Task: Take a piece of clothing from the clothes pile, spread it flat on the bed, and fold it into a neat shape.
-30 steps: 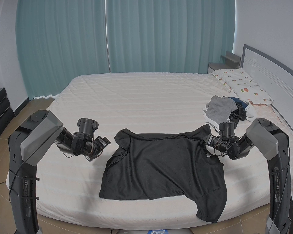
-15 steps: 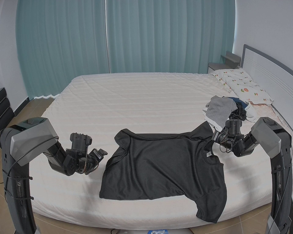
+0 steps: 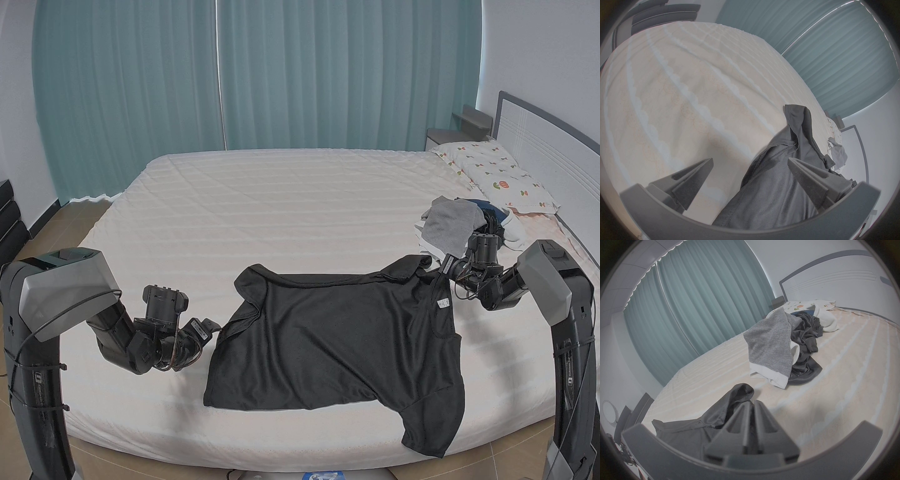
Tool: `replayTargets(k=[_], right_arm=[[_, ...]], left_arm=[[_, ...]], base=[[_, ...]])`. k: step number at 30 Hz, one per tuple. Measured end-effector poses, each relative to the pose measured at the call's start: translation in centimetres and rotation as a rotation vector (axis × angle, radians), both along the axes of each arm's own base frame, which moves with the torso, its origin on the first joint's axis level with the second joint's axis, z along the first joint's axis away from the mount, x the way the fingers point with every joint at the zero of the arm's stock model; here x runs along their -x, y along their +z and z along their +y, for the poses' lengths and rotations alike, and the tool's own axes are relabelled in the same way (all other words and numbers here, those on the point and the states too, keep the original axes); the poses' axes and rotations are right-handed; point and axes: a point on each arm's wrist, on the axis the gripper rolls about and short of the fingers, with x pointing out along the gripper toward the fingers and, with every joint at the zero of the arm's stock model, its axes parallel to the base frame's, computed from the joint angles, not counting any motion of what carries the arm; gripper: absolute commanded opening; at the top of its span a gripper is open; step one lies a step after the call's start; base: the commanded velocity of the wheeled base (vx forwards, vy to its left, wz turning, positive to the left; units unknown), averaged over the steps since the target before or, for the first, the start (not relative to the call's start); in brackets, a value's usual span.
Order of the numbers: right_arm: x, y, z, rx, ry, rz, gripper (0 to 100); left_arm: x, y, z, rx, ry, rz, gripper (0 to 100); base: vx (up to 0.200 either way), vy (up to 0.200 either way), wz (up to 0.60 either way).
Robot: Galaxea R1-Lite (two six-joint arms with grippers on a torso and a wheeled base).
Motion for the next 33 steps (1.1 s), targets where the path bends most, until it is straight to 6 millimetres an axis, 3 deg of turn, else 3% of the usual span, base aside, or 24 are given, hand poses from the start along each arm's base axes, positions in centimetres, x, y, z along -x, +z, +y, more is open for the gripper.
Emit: replayTargets(k=[6, 12, 20, 28, 33], right_arm=[[0.3, -1.3, -0.1, -0.001, 0.006, 0.024, 100], [2.2, -1.2, -0.7, -0.021, 0.031, 0.078, 100], [7.5, -0.6, -1.0, -0.117, 0.013, 0.198, 100], [15.0, -0.2, -0.5, -0.207, 0.003, 0.326, 100], [18.4, 0.0, -0.3, -0.256, 0.039, 0.359, 100]], left_arm=[[0.4, -0.2, -0.1, -0.003, -0.005, 0.011, 100], [0.7, -0.1, -0.1, 0.0, -0.007, 0.001, 100], [1.8, 0.3, -0.1, 0.005, -0.015, -0.023, 100], [2.7, 0.6, -0.4, 0.009, -0.027, -0.027, 100], [3.4, 0.9, -1.3, 0.013, -0.048, -0.025, 100]], base=[[0.0, 0.0, 0.0], [0.0, 0.0, 0.0], [0.0, 0.0, 0.0], [-0.2, 0.0, 0.0], [-0.16, 0.0, 0.0]])
